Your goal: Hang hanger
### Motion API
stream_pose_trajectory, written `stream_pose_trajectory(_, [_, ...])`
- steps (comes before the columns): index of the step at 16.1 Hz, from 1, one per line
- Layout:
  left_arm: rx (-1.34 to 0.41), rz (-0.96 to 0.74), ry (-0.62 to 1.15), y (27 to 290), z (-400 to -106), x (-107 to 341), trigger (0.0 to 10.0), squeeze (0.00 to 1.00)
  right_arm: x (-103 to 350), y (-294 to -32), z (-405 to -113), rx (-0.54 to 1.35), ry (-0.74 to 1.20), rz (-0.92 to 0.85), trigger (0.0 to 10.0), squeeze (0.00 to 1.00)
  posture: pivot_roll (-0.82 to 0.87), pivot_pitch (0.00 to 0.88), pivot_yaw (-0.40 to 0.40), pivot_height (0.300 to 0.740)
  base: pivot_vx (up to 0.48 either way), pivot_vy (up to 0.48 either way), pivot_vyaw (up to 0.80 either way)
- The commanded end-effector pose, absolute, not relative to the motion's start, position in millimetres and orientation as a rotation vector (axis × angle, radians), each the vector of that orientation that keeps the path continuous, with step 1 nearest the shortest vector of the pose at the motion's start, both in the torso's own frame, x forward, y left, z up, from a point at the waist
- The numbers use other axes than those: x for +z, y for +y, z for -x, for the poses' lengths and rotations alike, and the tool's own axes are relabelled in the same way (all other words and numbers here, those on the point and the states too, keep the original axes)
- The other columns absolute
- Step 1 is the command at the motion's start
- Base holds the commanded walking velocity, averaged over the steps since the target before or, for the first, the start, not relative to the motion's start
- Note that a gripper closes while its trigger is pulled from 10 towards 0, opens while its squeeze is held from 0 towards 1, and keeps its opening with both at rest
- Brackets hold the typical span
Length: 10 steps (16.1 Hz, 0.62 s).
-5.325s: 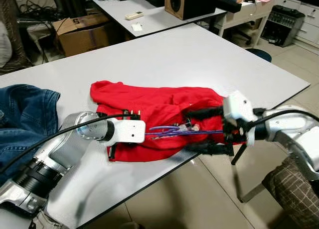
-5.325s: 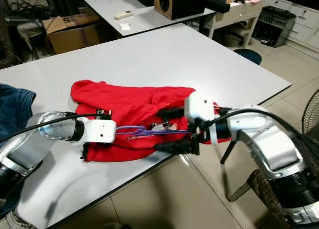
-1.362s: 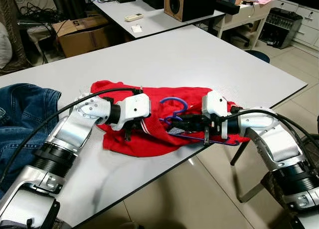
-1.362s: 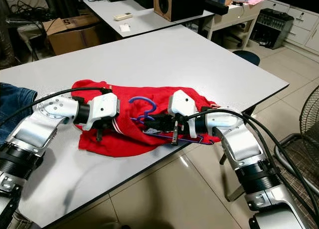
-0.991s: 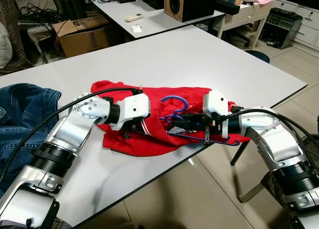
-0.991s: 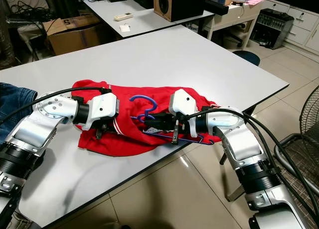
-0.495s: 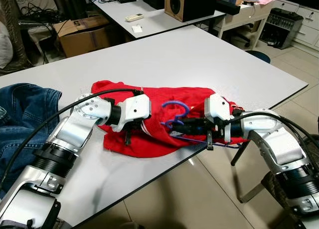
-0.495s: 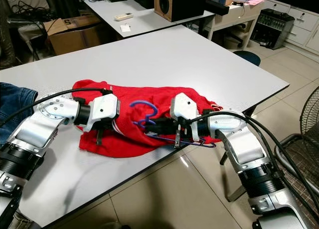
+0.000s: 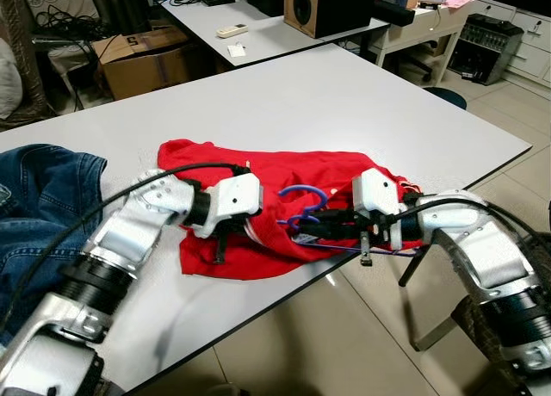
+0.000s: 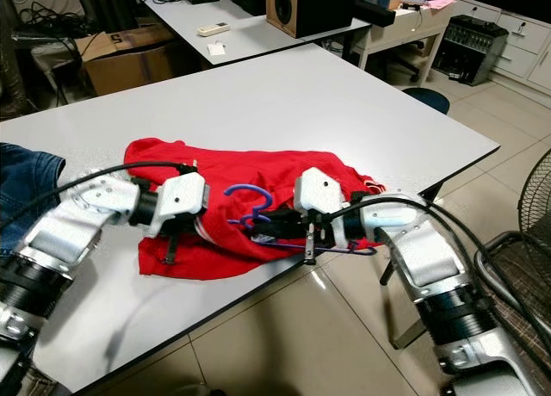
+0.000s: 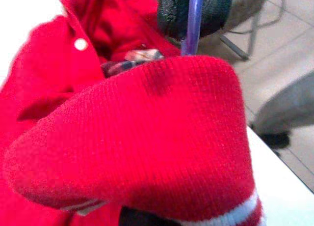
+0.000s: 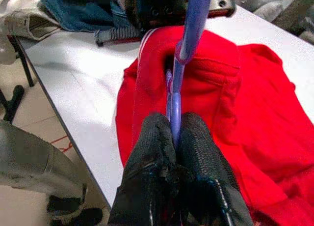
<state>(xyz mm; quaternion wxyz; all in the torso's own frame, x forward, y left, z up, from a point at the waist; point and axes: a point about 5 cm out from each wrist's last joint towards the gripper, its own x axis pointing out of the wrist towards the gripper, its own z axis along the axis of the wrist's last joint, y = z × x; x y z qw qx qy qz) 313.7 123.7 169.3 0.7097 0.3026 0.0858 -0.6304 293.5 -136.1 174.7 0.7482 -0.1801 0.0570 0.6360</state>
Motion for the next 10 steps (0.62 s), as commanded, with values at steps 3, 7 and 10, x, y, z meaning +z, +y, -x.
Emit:
stream_pose_trajectory(3, [-1.293,-0.66,0.19,134.0,-317.9,168.4,0.0,0.0,190.3,-141.4,-292.5,1.399,0.059,0.362,10.0,1.0,0.0,0.0,0.068,0.74,0.0,0.0,0.0])
stream_pose_trajectory(7, [-1.227,-0.632,0.232,146.5,-318.7,161.0,0.0,0.0,228.7,-169.8,-280.9,1.387,-0.027,0.242,10.0,1.0,0.0,0.0,0.065,0.74,0.0,0.0,0.0])
stream_pose_trajectory(10, [-1.154,-0.615,0.256,153.0,-321.4,157.4,0.0,0.0,261.9,-198.9,-269.4,1.311,-0.108,0.178,10.0,1.0,-0.01,0.0,0.083,0.74,0.0,0.0,0.0])
